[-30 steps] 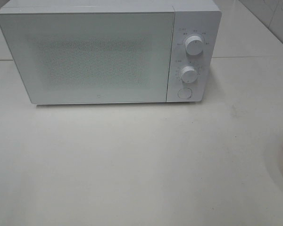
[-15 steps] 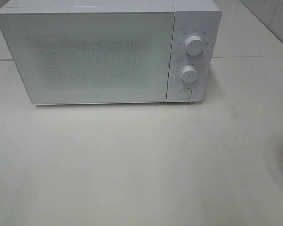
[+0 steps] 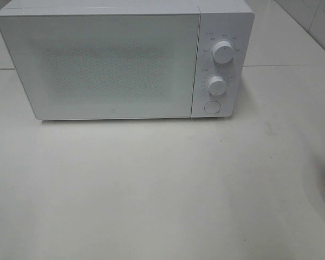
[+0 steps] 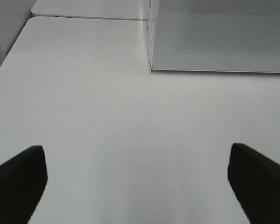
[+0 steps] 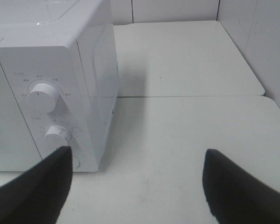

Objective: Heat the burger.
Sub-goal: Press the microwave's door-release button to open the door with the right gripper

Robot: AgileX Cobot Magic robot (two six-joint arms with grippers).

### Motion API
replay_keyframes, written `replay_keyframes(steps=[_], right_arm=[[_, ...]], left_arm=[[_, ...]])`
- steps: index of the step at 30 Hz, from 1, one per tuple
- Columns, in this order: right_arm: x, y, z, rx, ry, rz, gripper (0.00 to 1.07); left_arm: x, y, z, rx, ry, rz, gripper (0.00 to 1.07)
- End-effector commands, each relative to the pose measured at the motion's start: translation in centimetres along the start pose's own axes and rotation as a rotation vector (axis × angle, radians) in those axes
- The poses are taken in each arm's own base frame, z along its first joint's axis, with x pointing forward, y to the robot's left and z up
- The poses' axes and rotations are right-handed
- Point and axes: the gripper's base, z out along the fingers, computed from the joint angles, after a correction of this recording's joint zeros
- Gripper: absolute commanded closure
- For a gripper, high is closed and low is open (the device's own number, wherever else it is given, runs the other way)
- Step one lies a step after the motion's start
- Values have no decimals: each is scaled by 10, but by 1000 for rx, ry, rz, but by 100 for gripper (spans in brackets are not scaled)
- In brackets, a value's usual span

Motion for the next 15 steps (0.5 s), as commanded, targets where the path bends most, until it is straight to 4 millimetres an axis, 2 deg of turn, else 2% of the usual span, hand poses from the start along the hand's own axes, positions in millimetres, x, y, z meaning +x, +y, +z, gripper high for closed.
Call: replay_keyframes(steps=[1,12,15], right_arm=[[2,-1,13,6,-68,-14,32],[9,-3,44,22,-137,-17,32],[20,-5,55,33,-170,-52,32]], left_arm=[[1,0,-3,4,-37,2,9],[1,0,-3,4,-37,2,9],[1,0,-3,4,-36,1,9]])
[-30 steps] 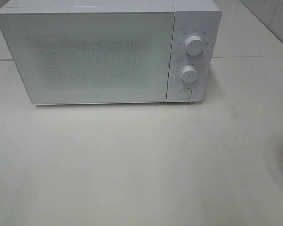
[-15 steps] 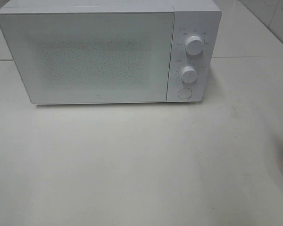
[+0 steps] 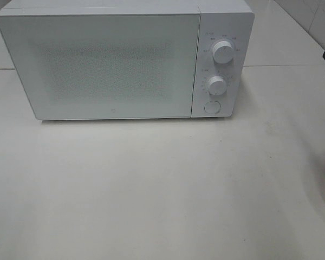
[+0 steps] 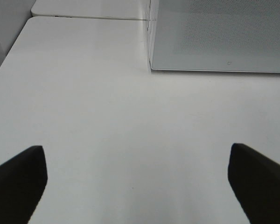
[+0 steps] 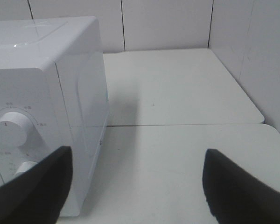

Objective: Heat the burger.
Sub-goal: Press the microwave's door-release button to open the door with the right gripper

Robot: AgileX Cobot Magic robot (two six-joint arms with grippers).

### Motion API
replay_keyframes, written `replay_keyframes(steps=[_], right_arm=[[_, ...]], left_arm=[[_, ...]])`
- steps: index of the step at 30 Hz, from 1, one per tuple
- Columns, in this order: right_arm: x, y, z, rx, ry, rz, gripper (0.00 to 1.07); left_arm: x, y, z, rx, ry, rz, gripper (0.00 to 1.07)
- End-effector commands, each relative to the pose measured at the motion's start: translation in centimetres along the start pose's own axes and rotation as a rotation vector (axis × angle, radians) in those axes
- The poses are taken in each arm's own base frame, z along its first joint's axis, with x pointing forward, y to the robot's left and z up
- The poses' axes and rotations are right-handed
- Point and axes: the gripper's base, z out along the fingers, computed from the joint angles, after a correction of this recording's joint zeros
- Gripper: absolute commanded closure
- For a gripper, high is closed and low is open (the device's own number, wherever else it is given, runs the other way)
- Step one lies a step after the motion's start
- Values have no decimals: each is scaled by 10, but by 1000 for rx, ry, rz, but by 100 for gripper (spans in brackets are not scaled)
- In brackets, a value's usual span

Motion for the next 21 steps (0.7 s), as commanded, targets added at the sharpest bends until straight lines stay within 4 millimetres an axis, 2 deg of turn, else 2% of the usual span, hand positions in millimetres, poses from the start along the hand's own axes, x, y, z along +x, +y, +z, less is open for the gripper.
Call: replay_keyframes(steps=[1,8,15,21], right_arm=[[4,-1,5,3,-45,-48,32],[36,-6,11,63,-36,-25,32],[54,15,13,71,-38,-122,32],[60,28,13,84,-22,-152,32]], left_arm=[[1,0,-3,4,-36,1,9],[1,0,-3,4,-36,1,9],[0,0,-2,4,-31,1,9],[0,0,-2,4,-30,1,9]])
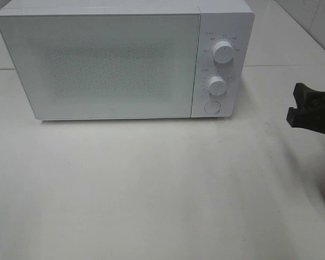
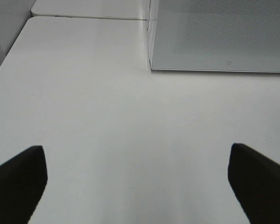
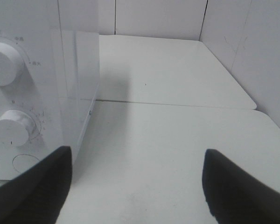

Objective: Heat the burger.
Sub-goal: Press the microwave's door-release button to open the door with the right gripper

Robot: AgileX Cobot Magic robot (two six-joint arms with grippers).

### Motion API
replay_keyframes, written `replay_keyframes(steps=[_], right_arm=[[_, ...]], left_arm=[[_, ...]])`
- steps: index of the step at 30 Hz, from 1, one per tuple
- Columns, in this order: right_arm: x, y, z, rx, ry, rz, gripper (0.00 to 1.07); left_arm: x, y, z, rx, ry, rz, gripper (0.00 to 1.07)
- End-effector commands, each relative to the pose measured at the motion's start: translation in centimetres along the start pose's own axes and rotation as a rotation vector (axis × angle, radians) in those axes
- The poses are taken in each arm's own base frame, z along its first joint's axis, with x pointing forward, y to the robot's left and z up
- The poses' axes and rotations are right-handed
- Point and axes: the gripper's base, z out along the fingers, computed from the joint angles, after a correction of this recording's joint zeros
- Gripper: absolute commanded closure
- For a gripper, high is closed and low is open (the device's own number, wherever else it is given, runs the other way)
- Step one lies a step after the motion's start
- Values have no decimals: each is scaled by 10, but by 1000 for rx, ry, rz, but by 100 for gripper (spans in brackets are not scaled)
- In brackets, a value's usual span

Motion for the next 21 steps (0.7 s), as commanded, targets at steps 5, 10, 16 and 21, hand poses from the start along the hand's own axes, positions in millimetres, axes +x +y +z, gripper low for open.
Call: replay_keyframes(steps=[5,10,16,21], right_arm=[[-2,28,-9,12,-80,-47,32],[1,40,-12,-27,-93,-62,33],[5,56,-11,-20,-63,-47,33],[3,69,-8,-28,-64,-41,33]], left_arm=[[0,0,-2,4,-30,1,9],[0,0,-2,4,-30,1,9],[0,0,-2,4,-30,1,9],[0,0,-2,4,-30,1,9]])
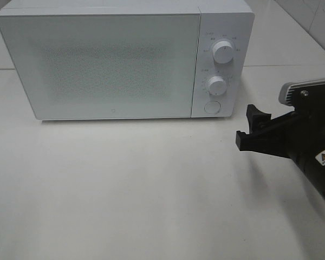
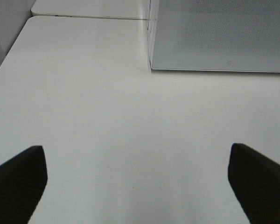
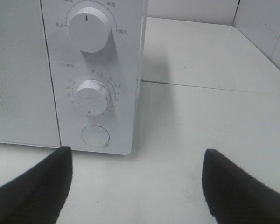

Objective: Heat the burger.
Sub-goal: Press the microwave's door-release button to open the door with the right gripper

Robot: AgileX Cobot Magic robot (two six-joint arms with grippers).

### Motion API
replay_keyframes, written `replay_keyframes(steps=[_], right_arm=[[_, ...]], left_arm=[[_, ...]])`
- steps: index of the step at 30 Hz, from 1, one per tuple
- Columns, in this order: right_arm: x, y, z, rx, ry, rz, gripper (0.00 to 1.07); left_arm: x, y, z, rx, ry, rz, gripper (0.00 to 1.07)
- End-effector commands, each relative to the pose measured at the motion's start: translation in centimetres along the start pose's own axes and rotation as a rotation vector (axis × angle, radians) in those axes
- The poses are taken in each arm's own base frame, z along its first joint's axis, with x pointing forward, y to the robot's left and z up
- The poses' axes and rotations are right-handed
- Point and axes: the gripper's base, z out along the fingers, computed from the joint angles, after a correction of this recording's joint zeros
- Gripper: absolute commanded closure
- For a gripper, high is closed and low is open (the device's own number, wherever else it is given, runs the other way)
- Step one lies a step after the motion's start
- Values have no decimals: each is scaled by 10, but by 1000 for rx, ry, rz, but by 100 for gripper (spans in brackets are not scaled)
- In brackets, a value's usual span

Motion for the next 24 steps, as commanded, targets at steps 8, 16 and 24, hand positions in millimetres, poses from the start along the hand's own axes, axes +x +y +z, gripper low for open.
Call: replay_keyframes(steps=[8,16,24], right_arm=[[-11,24,8,37,-90,-68,33],[-13,29,11,36,-91,-72,33],[-15,29,14,61,-79,-44,33]], left_arm=[[0,0,-2,5,-31,1,9],[0,0,-2,5,-31,1,9],[0,0,-2,5,-31,1,9]])
